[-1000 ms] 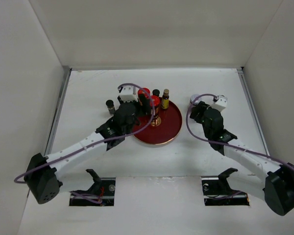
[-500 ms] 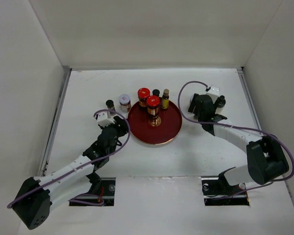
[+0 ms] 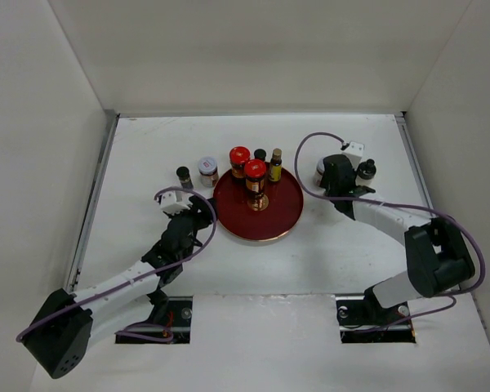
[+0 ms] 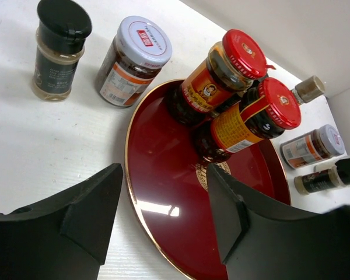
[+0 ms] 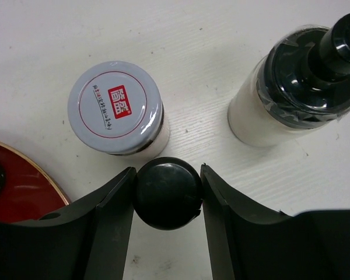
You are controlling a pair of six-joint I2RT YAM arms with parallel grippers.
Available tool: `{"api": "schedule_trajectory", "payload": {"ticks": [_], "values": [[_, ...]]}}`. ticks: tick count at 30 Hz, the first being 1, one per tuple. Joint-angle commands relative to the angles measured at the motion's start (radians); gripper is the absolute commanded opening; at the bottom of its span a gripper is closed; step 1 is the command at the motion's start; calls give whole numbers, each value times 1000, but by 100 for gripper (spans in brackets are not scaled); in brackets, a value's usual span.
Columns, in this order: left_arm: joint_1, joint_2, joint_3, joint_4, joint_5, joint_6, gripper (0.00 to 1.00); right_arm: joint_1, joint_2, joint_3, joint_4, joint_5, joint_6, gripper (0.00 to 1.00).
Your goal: Organize the condiment bottles
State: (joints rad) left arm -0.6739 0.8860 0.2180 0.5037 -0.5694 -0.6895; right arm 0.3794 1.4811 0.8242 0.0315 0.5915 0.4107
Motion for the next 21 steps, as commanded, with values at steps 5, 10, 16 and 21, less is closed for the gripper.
{"api": "schedule_trajectory", "payload": {"ticks": [5,10,16,21], "values": [[33,-38,-42,87,9,-51,64,117,-146,93,-74,47,-21,37],[43,-32,-54,87,8,-61,64,218,-93,167,-50,31,-7,37],[49,-9,-49,82,20,-65,65,289,69,263,42,-18,-4,37],[58,-2,-49,79,26,-68,65,315,178,328,56,-39,2,37]]}}
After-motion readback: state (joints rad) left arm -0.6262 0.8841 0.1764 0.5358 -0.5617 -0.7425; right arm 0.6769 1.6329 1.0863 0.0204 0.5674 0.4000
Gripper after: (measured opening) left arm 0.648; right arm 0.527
